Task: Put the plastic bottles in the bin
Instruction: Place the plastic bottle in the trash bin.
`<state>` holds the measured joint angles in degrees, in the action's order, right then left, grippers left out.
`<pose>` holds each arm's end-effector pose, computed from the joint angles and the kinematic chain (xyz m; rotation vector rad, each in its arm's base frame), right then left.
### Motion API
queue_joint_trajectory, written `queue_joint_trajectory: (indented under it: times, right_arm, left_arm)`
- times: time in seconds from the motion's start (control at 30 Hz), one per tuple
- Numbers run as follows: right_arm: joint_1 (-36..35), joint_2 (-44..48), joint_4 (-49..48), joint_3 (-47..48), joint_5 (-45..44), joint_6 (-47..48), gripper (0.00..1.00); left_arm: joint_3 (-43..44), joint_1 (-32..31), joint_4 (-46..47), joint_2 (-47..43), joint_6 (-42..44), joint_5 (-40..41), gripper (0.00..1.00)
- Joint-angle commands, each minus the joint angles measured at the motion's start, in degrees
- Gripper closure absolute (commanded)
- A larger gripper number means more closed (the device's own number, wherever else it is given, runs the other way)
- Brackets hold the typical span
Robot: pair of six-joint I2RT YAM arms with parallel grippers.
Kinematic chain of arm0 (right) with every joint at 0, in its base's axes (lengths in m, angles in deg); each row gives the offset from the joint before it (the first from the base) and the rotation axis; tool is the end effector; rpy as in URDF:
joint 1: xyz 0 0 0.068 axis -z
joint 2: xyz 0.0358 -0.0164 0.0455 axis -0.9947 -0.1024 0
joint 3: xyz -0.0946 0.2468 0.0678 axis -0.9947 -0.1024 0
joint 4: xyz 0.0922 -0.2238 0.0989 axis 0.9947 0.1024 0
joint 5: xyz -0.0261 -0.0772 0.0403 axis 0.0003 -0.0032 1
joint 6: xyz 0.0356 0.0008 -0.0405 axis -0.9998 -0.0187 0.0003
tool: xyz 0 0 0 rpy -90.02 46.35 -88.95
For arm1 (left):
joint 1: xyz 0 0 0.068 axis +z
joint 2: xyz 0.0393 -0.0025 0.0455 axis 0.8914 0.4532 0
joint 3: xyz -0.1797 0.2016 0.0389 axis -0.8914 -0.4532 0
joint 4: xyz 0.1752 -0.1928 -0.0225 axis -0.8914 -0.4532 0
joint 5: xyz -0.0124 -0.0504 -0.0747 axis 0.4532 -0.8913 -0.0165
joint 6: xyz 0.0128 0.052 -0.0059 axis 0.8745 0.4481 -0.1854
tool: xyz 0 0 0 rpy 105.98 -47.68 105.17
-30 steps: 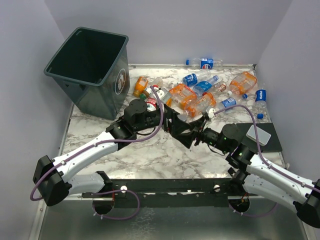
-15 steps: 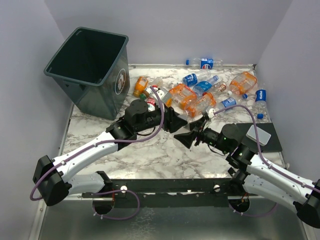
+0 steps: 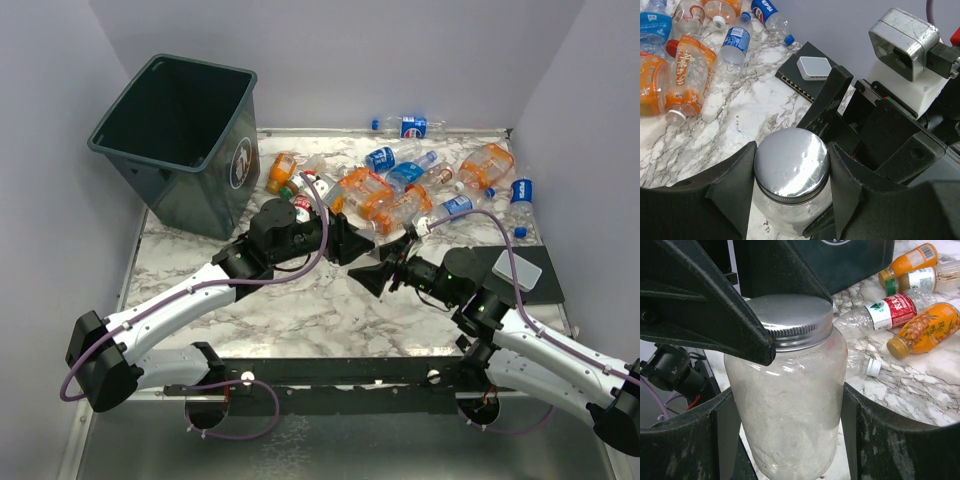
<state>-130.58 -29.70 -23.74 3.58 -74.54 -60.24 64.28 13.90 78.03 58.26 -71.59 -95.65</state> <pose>0.1279 0.1442 0.2806 -0.5877 1.6045 0.9839 0.1726 -0.2149 0.3471 0.6257 1.7240 -1.1681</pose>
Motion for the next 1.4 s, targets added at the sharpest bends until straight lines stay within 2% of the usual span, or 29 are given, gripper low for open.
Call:
queue_joint_trajectory:
  times: [0.0, 0.13, 0.17, 0.3, 0.4, 0.57, 0.73, 0.9, 1.1, 1.23, 1.37]
  right_arm:
    - [-0.2, 0.2, -0.4, 1.6, -1.7, 0.9, 0.48]
    - [-0.2, -0.1, 0.4, 2.2, -1.8, 0.6, 0.47]
    - [-0.3, -0.5, 1.2, 2.6, -2.0, 0.4, 0.45]
    - [-0.3, -2.3, 4.2, 4.9, -1.8, -0.8, 0.16]
    - [-0.2, -2.5, 4.8, 5.7, -1.8, -1.8, 0.01]
    - [-0.2, -2.9, 7.1, 8.0, -0.5, -2.1, 0.00]
    - [-0.2, -2.1, 11.8, 11.1, 2.4, -2.6, 0.00]
    - [-0.2, -1.9, 19.8, 17.7, 9.6, -3.4, 0.00]
    - [-0.2, -0.6, 20.8, 22.1, 17.4, -5.4, 0.00]
    - [-0.2, 1.9, 20.2, 20.7, 13.6, -5.4, 0.00]
    - [-0.2, 4.5, 18.6, 16.7, 3.7, -5.3, 0.00]
  left_arm:
    - [0.6, -0.1, -0.4, -0.1, 0.5, -2.1, 0.66]
    - [0.8, -0.2, -0.5, 0.1, 0.7, -3.4, 0.97]
    - [0.8, -0.1, -0.5, 0.1, 0.7, -3.1, 1.00]
    - [0.6, -0.1, -0.5, -0.8, 0.9, -0.4, 1.00]
    - [0.4, -0.1, -0.4, -1.6, 0.9, 3.2, 1.00]
    - [0.9, -0.1, -0.4, -2.0, 0.8, 7.2, 1.00]
    - [2.6, -0.1, -0.6, -3.0, 2.7, 14.6, 1.00]
    - [10.5, -0.1, -3.0, -2.7, 9.5, 20.2, 1.00]
    - [20.6, -0.1, -4.9, -0.7, 20.2, 27.6, 1.00]
    - [27.8, -0.1, -6.9, 1.4, 30.3, 39.3, 1.00]
    - [32.8, 0.0, -3.5, 3.5, 39.4, 53.1, 1.00]
